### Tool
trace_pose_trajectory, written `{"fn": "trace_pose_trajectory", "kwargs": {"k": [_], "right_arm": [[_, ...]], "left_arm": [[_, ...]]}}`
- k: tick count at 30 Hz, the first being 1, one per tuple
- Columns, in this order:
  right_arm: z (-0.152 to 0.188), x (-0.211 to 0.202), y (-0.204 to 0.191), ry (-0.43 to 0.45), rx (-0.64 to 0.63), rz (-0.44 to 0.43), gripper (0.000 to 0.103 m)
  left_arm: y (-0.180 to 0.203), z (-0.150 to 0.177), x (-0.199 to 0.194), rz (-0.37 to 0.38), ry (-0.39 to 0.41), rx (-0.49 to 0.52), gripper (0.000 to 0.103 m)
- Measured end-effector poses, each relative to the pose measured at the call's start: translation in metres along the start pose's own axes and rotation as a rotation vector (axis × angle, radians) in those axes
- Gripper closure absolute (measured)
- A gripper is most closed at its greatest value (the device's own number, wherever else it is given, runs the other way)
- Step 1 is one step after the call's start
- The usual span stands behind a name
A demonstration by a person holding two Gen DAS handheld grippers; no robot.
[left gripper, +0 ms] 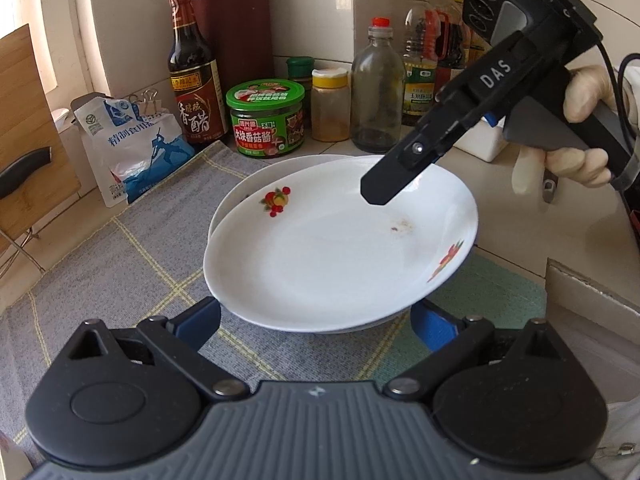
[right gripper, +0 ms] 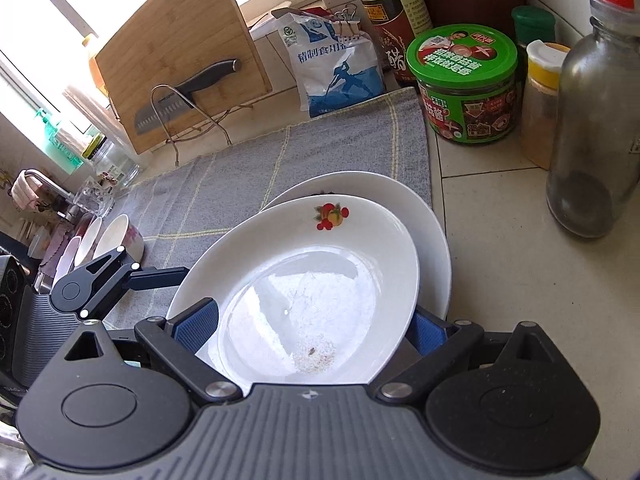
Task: Organize plates and bowls
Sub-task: 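Lower the held plate onto the plate stack with the right tool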
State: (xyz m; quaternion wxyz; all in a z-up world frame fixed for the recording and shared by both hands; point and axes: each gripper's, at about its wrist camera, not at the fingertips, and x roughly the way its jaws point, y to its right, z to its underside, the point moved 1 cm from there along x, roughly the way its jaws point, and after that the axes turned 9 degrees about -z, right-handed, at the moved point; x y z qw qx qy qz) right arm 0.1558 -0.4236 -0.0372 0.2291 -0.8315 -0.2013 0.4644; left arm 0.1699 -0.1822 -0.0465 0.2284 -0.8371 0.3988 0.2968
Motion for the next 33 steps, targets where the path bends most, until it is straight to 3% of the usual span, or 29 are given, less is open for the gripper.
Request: {"fn": "trace_pose_trajectory", "kwargs": {"k": [9, 23, 33], "right_arm": [[0.009, -0.014, -0.010, 0.033, 0.001, 0.034, 0.002], [0.021, -0.008, -0.019, -0.008, 0.010, 0.126, 0.002], [0.014, -0.015, -0.046, 0.041, -0.110, 0.203, 0.000]], "left_arm": [[0.002, -0.004, 0.003, 0.019, 0.025, 0.014, 0.003], [0.003, -0.003, 0.006, 0.010, 0.031, 0.004, 0.003], [0.002, -0.008, -0.004, -0.013, 0.068, -0.017, 0.002]]}}
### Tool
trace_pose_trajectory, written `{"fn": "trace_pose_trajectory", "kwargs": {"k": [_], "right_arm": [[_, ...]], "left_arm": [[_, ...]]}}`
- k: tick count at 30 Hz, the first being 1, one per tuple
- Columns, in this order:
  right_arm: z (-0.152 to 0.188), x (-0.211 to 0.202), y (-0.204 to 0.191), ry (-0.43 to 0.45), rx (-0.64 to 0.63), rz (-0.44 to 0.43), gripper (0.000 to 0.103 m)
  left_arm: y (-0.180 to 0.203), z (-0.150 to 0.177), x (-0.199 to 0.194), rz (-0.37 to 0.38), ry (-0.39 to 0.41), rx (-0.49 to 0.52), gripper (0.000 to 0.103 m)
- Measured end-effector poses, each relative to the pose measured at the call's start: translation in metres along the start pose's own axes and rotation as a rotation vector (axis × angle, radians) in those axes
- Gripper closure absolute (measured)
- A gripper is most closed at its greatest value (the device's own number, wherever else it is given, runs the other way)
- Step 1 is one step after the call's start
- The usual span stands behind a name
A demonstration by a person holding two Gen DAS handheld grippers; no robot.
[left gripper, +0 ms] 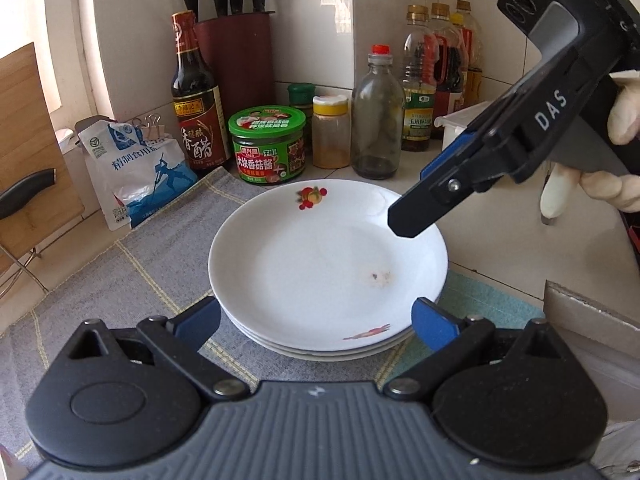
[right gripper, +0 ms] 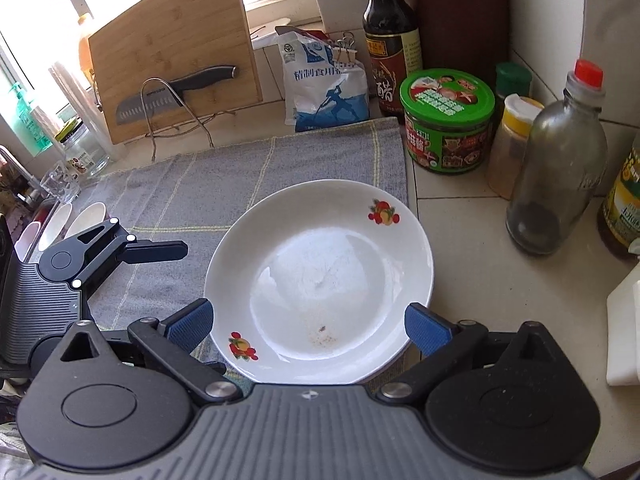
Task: Organize plates and bowls
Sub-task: 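Lower the held plate onto the plate stack with the right tool, then open the right tool and withdraw it from the stack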
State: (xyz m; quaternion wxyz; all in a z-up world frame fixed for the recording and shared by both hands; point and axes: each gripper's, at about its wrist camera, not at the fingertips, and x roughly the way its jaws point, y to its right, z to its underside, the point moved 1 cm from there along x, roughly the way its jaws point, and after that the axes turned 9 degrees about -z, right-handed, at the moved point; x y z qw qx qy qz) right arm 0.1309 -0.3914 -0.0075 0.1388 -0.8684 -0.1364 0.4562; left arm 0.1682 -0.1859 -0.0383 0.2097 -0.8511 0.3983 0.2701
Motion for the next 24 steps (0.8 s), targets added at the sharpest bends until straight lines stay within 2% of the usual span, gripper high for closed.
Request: {"fn": "trace_pose_trajectory", "kwargs": {"k": [6, 13, 19, 24], "right_arm": [[0.000, 0.009, -0.014, 0.001, -0.078, 0.079, 0.000], [-0.003, 0.025, -0.042, 0.053, -0.192, 0.124, 0.000], [-0.014, 0.041, -0.073, 0.124, -0.296, 0.117, 0.000], [-0.017, 0.058, -0.100, 0.133, -0.400, 0.046, 0.000]], "left_arm": [[0.004, 0.001, -0.010, -0.017, 0.022, -0.012, 0.001], [0.000, 0.007, -0.027, -0.069, 0.045, -0.075, 0.001], [-0.008, 0.021, -0.041, -0.155, 0.013, -0.187, 0.001], [-0.015, 0.041, -0.053, -0.252, -0.054, -0.270, 0.001]]}}
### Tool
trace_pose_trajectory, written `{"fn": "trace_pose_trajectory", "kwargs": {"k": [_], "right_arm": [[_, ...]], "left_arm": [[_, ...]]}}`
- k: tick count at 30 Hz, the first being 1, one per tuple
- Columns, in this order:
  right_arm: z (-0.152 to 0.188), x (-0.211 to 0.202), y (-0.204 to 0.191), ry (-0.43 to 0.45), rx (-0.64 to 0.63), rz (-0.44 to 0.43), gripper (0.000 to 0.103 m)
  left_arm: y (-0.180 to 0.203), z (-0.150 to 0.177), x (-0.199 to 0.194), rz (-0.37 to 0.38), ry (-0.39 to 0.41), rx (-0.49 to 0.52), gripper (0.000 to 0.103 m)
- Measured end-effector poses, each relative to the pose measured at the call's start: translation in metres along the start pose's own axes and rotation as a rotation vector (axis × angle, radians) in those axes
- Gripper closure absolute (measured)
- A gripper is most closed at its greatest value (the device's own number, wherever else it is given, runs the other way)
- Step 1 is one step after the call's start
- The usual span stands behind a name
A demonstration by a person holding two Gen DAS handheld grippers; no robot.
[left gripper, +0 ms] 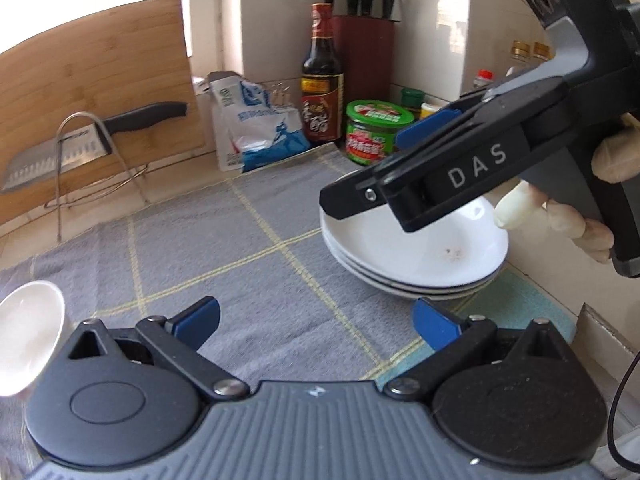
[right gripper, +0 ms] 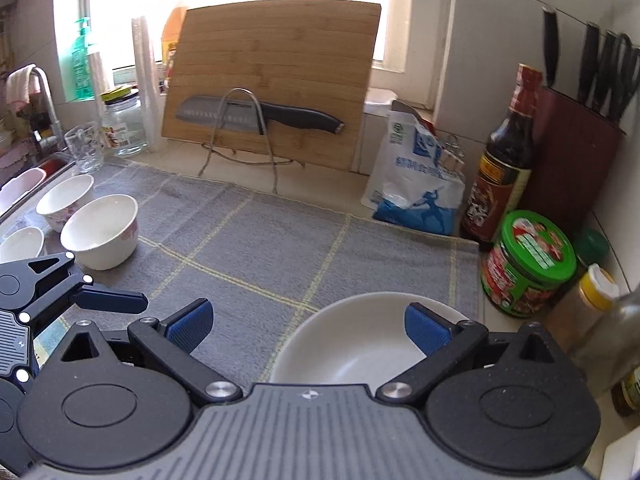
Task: Organize plates and bowls
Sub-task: 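Open the right tool and withdraw it from the stack, then move the right tool to a plain white bowl and grasp its rim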
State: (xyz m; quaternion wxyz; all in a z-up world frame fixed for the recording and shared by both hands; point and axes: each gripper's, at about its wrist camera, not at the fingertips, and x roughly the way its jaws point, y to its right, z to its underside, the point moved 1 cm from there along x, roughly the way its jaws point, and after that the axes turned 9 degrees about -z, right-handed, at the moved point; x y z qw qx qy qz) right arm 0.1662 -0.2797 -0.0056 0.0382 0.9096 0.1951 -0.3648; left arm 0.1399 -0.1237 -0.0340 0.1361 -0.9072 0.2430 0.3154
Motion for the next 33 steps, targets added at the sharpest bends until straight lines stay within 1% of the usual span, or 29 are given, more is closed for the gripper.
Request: {"fn": "trace_pose_trajectory", "kwargs": {"k": [2, 5, 8, 10, 13, 16, 19, 25, 27, 30, 33], "right_arm": [[-0.004, 0.007, -0.011, 0.001, -0.038, -0.030, 0.000], [-0.011, 0.018, -0.033, 0.005, -0.078, -0.088, 0.000], [-0.019, 0.027, -0.057, 0.007, -0.102, -0.130, 0.000], [-0.026, 0.032, -0.077, 0.011, -0.115, -0.164, 0.000], [-0.038, 0.039, -0.110, 0.022, -0.128, -0.172, 0.000], [-0.044, 0.046, -0.144, 0.033, -0.127, -0.207, 0.000], [-0.049, 0.058, -0.174, 0.021, -0.121, -0.224, 0.000], [-0.049, 0.075, -0.222, -0.004, -0.138, -0.266, 0.000], [-0.049, 0.082, -0.236, -0.022, -0.144, -0.273, 0.000], [-0.048, 0.095, -0.254, -0.052, -0.134, -0.330, 0.000], [-0.045, 0.110, -0.267, -0.088, -0.129, -0.352, 0.000]], "left_arm": [[-0.009, 0.010, -0.009, -0.050, -0.021, -0.024, 0.001], [-0.027, 0.025, -0.022, -0.097, -0.043, -0.069, 0.001], [-0.046, 0.035, -0.040, -0.143, -0.038, -0.086, 0.001], [-0.061, 0.041, -0.053, -0.154, -0.020, -0.095, 0.001], [-0.084, 0.052, -0.073, -0.171, 0.000, -0.100, 0.001], [-0.109, 0.066, -0.091, -0.182, 0.009, -0.087, 0.001], [-0.134, 0.083, -0.103, -0.202, 0.006, -0.079, 0.001], [-0.175, 0.115, -0.124, -0.253, 0.023, -0.054, 0.001], [-0.186, 0.125, -0.127, -0.251, 0.012, -0.059, 0.001], [-0.198, 0.138, -0.125, -0.262, -0.001, -0.053, 0.001], [-0.208, 0.148, -0.120, -0.265, -0.013, -0.059, 0.001]]}}
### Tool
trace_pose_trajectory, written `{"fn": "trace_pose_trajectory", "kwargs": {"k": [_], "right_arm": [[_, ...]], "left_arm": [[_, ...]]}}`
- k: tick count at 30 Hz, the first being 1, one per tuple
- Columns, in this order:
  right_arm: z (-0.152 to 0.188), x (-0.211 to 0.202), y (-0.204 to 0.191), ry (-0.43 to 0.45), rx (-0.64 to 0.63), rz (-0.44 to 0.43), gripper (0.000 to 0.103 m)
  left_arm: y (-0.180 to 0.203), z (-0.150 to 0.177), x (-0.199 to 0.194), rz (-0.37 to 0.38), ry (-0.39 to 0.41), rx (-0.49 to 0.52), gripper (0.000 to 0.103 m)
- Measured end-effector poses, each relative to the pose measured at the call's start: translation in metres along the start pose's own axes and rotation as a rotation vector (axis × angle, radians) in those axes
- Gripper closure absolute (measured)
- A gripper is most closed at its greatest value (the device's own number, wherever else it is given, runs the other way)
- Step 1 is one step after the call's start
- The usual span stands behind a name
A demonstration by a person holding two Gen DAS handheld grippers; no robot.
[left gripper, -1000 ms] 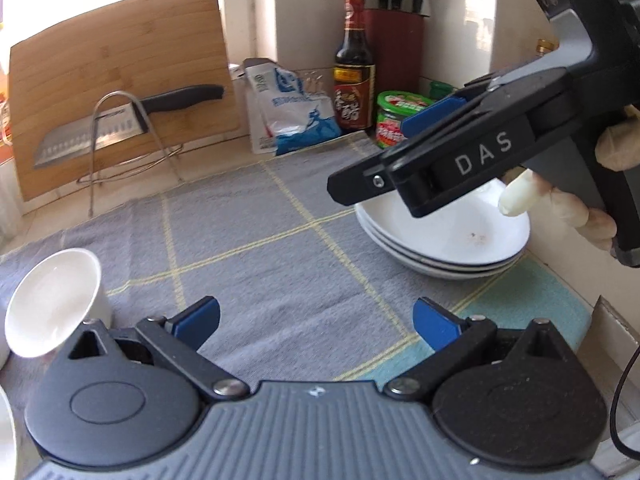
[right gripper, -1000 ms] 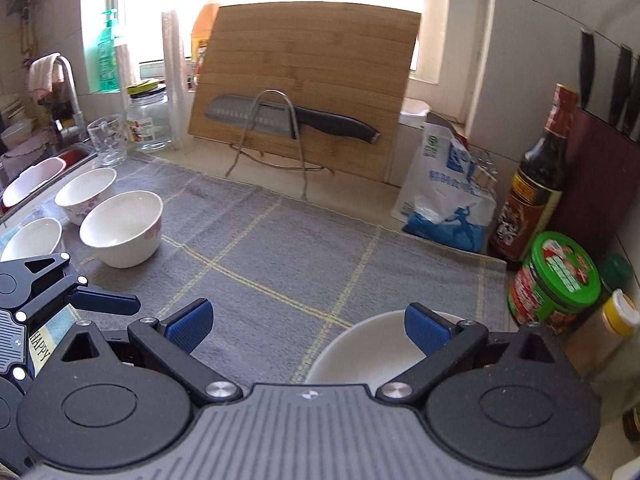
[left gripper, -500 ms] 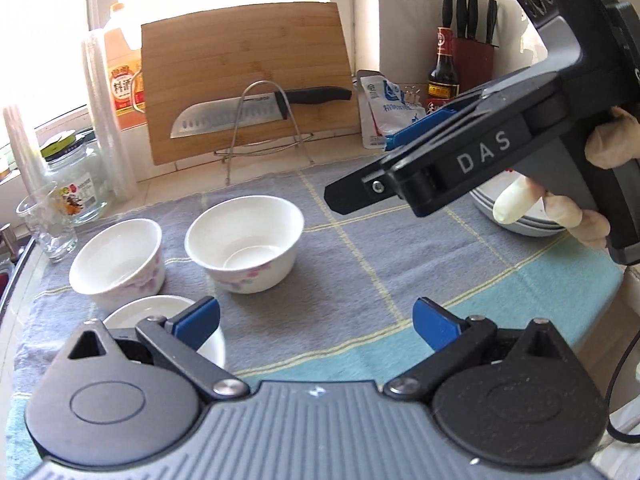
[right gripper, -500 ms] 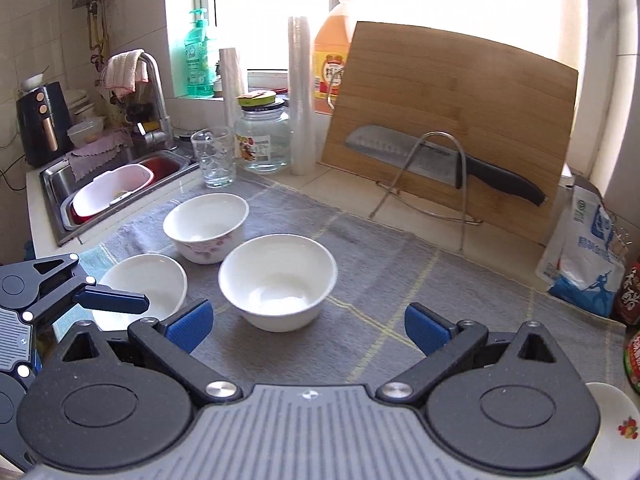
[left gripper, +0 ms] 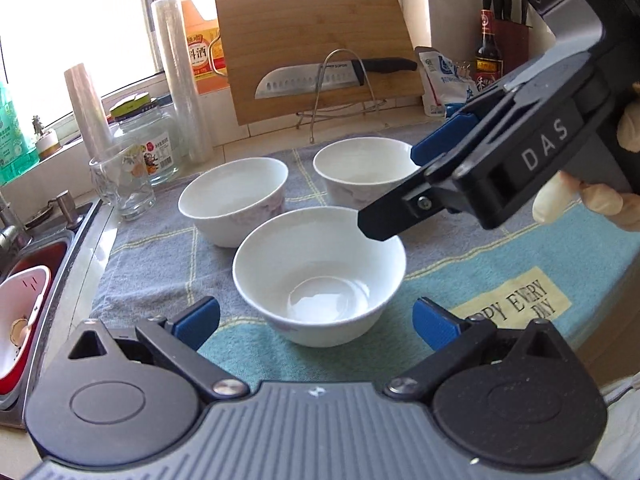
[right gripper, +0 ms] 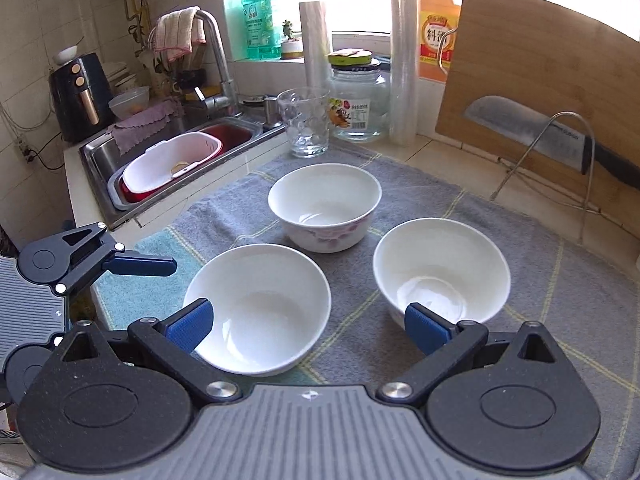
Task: Organize plates and bowls
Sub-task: 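Move the right tool to a plain white bowl and grasp its rim, then lift the plain white bowl off the towel with the right tool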
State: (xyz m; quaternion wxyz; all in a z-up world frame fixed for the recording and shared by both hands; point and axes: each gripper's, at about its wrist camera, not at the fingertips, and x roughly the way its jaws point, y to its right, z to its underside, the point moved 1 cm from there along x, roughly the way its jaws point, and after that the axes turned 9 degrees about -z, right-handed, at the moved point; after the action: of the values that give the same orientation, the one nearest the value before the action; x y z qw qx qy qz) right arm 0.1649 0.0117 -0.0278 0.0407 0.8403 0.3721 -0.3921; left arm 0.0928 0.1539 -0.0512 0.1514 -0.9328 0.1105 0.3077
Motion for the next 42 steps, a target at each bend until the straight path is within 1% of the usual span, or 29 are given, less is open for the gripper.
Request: {"fn": "trace_pose_trajectory", "kwargs": {"k": [6, 10, 15, 19, 23, 32, 42], "right_arm": [[0.001, 0.027, -0.005, -0.045, 0.032, -0.040, 0.001], [-0.001, 0.038, -0.003, -0.063, 0.052, -0.058, 0.008], [-0.004, 0.044, -0.002, -0.075, 0.053, -0.065, 0.015], [-0.006, 0.047, 0.000, -0.078, 0.057, -0.075, 0.018], [-0.006, 0.049, 0.004, -0.084, 0.083, -0.097, 0.020], [-0.005, 0.043, 0.008, -0.069, 0.133, -0.125, 0.020], [0.005, 0.017, 0.009, -0.066, 0.139, -0.103, 0.020]], "left_arm": [[-0.007, 0.009, 0.010, 0.029, 0.007, 0.005, 0.002], [-0.007, 0.009, 0.019, 0.064, 0.009, 0.006, 0.005], [-0.006, 0.008, 0.020, 0.090, 0.016, 0.014, 0.011], [-0.007, 0.008, 0.021, 0.101, 0.019, 0.009, 0.015], [-0.008, 0.007, 0.022, 0.105, 0.018, 0.009, 0.016], [-0.008, 0.004, 0.021, 0.117, 0.006, 0.015, 0.017], [0.002, -0.003, 0.011, 0.168, 0.006, 0.035, 0.017]]}}
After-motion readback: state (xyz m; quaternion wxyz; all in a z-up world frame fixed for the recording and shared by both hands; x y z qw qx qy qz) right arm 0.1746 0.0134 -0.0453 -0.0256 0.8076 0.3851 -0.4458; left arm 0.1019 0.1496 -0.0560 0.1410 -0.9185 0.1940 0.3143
